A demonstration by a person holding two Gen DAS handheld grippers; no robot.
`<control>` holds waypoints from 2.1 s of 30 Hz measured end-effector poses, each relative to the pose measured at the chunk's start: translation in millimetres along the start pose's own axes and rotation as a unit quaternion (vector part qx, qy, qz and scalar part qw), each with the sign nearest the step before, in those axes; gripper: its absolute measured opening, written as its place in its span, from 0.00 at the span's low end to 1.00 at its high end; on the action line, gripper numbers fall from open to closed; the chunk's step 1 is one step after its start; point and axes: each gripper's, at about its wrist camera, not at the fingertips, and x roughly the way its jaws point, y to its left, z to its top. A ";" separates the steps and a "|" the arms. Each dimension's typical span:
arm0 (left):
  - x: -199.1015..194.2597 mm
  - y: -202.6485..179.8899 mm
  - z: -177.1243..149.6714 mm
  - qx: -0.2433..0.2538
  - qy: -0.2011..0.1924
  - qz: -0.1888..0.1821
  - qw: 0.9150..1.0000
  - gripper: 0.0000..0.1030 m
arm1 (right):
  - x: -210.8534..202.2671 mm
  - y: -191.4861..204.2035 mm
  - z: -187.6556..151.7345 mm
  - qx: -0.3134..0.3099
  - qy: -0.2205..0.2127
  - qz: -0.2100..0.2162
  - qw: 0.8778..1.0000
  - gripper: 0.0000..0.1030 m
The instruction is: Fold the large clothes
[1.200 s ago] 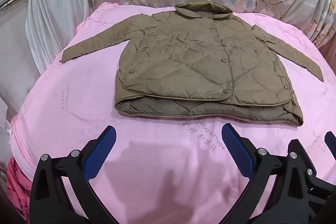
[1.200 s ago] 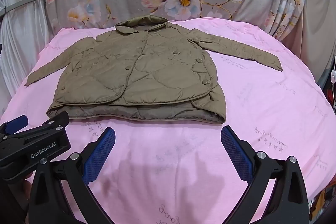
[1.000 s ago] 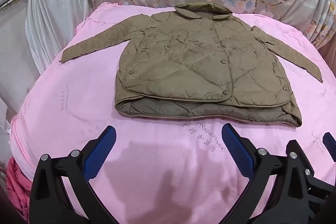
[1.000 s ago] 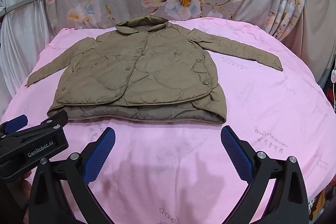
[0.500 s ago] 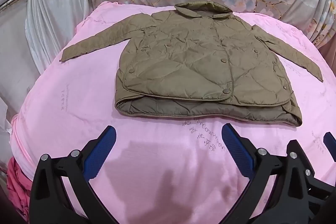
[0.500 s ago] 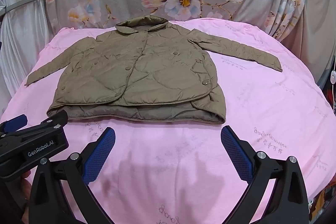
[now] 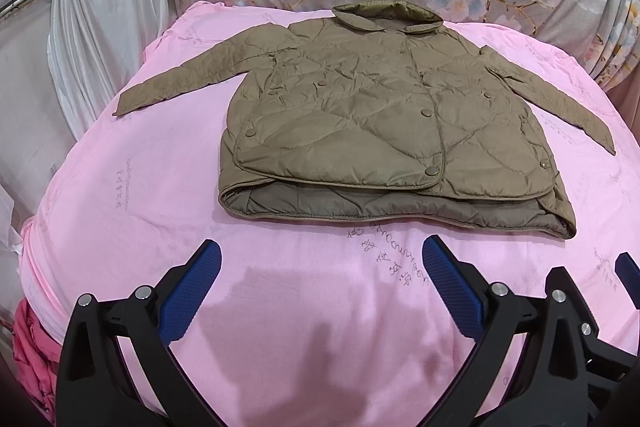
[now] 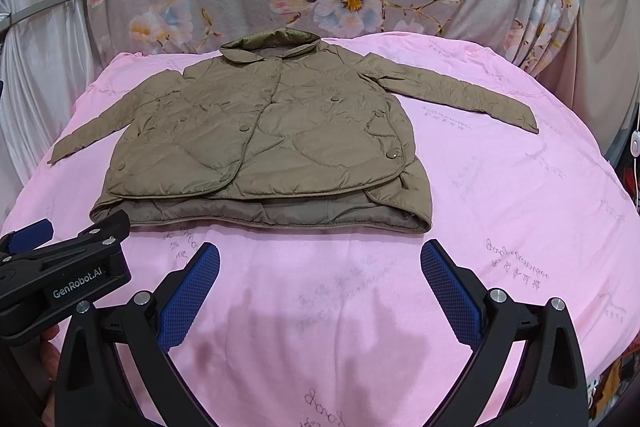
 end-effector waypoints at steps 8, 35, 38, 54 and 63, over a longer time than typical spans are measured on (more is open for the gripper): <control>0.2 -0.1 -0.1 0.000 0.000 0.000 1.000 0.95 | 1.0 -0.1 -1.2 0.000 0.000 0.000 1.000 0.95; 0.4 0.2 0.4 0.000 0.002 -0.001 1.000 0.95 | 1.9 -0.2 -3.7 0.001 0.001 0.001 1.000 0.95; 0.5 0.2 0.4 0.000 0.002 -0.001 1.000 0.95 | 1.8 -0.2 -3.9 0.001 0.001 0.001 1.000 0.95; 0.6 0.3 0.6 0.000 0.003 -0.001 1.000 0.95 | 3.3 0.2 -6.7 0.001 0.002 0.001 1.000 0.95; 2.4 1.3 -3.4 -0.001 0.004 -0.001 1.000 0.95 | 5.3 0.5 -8.2 0.002 0.003 0.002 1.000 0.95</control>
